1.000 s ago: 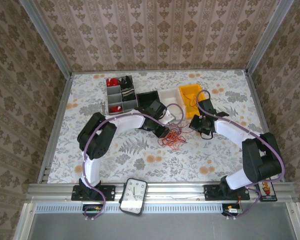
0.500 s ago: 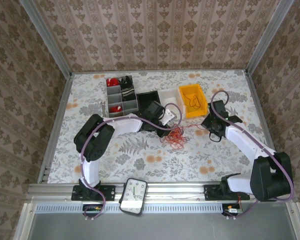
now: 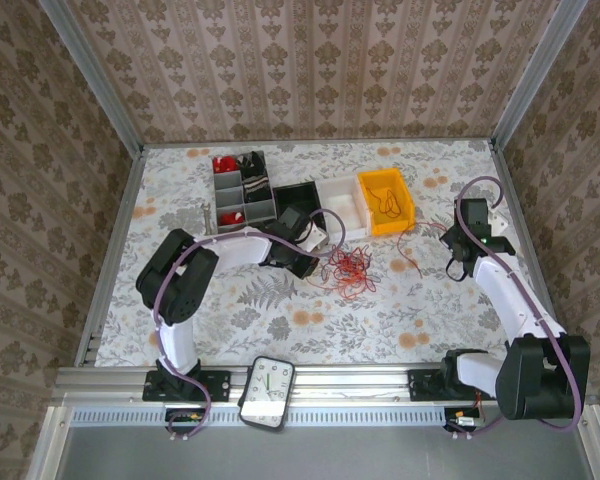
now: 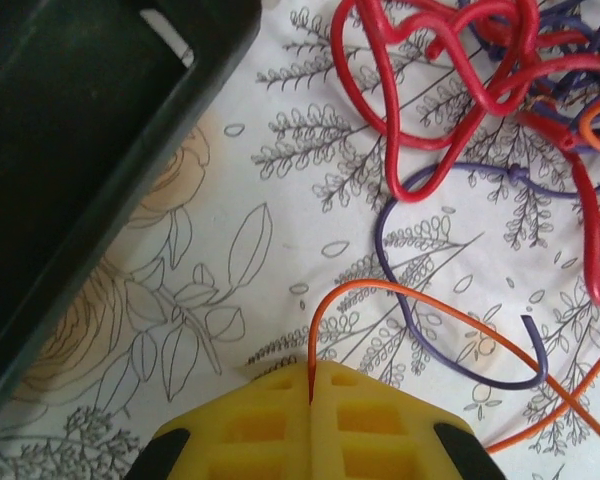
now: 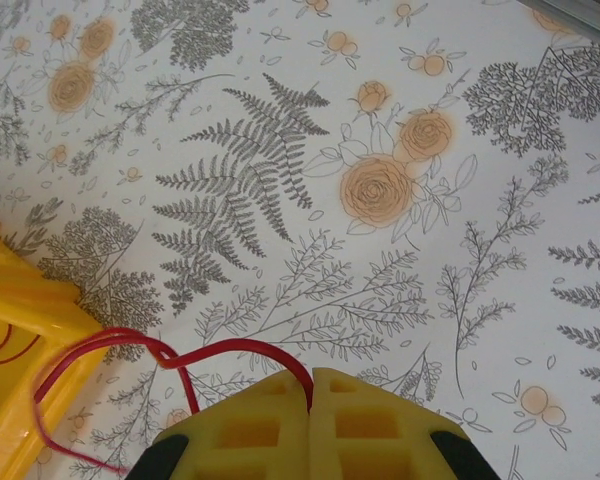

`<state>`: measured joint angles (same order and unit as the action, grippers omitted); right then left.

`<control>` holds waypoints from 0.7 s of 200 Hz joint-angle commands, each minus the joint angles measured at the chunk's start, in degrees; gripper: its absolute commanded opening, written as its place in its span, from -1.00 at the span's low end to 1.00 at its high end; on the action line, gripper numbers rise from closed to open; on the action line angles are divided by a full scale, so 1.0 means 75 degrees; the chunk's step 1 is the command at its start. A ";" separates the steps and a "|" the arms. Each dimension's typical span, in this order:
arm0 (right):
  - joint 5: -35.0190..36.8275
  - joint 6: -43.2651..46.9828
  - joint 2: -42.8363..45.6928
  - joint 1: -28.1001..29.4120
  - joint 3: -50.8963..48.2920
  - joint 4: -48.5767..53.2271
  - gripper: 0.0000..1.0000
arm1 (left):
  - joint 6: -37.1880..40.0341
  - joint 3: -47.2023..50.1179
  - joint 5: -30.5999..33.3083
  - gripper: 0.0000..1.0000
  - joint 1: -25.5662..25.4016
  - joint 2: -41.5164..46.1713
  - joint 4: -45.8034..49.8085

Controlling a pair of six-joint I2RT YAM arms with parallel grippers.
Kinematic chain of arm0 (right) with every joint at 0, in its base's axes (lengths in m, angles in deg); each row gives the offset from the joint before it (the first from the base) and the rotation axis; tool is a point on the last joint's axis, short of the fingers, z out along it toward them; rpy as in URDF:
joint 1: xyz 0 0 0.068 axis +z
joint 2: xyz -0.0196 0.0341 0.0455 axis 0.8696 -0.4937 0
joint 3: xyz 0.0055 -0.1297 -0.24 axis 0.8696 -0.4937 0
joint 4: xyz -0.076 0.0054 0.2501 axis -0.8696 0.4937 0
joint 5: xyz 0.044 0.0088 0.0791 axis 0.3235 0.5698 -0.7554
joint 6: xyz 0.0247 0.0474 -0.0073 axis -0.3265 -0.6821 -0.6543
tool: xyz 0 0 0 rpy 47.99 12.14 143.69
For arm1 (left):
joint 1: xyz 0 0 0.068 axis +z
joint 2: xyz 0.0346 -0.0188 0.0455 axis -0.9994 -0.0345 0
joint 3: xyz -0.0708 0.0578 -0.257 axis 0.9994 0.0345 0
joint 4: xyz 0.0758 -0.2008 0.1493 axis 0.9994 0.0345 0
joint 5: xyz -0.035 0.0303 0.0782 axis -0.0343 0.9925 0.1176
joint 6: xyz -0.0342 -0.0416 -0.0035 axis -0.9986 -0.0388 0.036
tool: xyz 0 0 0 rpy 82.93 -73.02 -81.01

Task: Untangle the cables

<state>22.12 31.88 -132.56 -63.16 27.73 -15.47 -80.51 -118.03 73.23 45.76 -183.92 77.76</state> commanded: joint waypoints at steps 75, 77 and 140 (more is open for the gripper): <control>-0.0865 0.1048 0.0807 0.0049 0.0711 -0.1254 -1.00 | -0.0745 0.0254 0.1052 -0.17 -0.0062 0.1434 -0.1067; -0.0889 0.1048 0.0790 0.0058 0.0758 -0.1269 -1.00 | -0.0803 0.0291 0.1126 -0.16 -0.0058 0.1460 -0.1155; -0.0118 0.0959 -0.1291 0.0836 0.2384 -0.1497 -1.00 | -0.3001 0.1542 0.4599 0.05 -0.0040 0.2424 -0.2462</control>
<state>16.96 38.00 -136.04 -59.79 41.07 -26.18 -93.90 -109.81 93.51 45.30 -169.34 63.07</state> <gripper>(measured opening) 0.066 0.518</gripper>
